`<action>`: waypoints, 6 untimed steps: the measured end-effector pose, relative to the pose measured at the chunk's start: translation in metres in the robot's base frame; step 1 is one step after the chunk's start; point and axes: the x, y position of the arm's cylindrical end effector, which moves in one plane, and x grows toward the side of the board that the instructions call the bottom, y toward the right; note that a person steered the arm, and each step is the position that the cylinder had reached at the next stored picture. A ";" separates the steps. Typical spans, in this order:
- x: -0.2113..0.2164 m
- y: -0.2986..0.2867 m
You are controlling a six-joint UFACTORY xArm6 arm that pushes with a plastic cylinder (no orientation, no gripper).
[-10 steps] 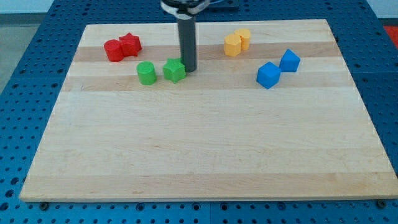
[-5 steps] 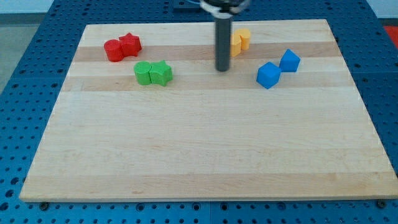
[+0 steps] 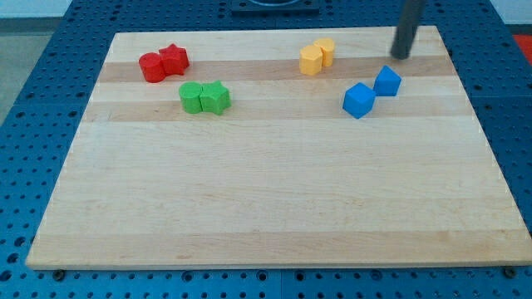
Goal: Push the blue triangle into the blue cube
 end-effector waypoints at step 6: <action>0.071 -0.041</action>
